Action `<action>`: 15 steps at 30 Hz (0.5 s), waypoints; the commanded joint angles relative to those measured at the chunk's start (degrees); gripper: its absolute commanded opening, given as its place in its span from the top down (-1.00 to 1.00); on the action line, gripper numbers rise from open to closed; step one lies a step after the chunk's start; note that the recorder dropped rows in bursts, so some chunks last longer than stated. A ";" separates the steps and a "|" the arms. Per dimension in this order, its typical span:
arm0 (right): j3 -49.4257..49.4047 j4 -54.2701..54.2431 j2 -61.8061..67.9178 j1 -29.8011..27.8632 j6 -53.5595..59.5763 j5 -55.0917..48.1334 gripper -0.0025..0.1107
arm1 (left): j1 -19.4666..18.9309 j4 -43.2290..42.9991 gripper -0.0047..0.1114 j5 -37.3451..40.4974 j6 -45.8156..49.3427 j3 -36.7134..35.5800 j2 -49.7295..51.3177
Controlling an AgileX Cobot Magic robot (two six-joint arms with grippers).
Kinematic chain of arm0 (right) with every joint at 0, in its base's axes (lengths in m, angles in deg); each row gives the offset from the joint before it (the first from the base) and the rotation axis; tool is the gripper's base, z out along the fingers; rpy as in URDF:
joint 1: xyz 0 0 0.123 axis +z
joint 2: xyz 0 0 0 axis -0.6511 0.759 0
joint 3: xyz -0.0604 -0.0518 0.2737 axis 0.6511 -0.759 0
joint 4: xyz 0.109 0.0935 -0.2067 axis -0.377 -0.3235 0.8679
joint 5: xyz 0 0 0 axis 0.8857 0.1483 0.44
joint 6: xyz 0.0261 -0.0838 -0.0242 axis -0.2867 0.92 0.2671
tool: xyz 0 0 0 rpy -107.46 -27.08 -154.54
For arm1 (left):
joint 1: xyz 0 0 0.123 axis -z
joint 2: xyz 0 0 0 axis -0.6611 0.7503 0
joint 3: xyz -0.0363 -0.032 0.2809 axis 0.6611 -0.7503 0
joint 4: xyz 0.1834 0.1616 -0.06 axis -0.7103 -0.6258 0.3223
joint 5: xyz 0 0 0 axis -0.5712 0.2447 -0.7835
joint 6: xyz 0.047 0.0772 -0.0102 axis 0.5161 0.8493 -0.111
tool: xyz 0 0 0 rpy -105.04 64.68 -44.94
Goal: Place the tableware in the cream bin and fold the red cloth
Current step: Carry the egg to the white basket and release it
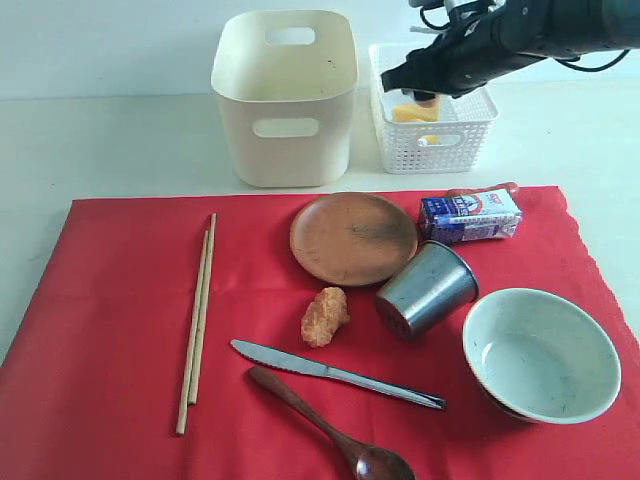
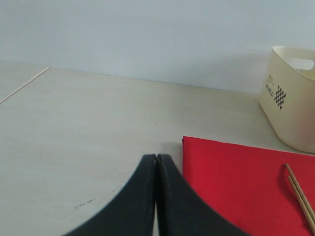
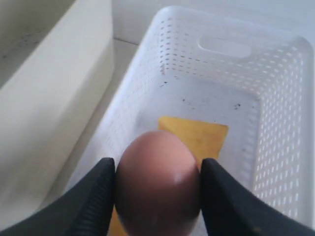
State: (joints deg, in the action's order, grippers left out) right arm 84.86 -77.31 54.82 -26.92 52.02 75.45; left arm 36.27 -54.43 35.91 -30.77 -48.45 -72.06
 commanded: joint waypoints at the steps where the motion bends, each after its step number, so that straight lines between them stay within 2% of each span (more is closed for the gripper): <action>1: 3.72 -0.03 3.43 -1.92 -0.69 1.52 0.96 | -0.04 0.41 0.88 -0.20 0.14 -0.19 -0.38; 7: 5.07 -0.03 5.71 -2.78 -3.97 3.29 0.90 | -0.04 0.41 0.88 -0.20 0.14 -0.19 -0.38; 10: 5.07 -0.03 6.02 -2.78 -3.97 3.75 0.67 | -0.04 0.41 0.88 -0.20 0.14 -0.19 -0.38; 15: 5.07 -0.03 6.02 -2.68 -3.97 4.11 0.14 | -0.04 0.41 0.88 -0.20 0.14 -0.19 -0.38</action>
State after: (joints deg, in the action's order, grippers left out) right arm 89.38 -77.31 61.02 -29.46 48.37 78.01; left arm 36.27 -54.43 35.91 -30.77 -48.45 -72.06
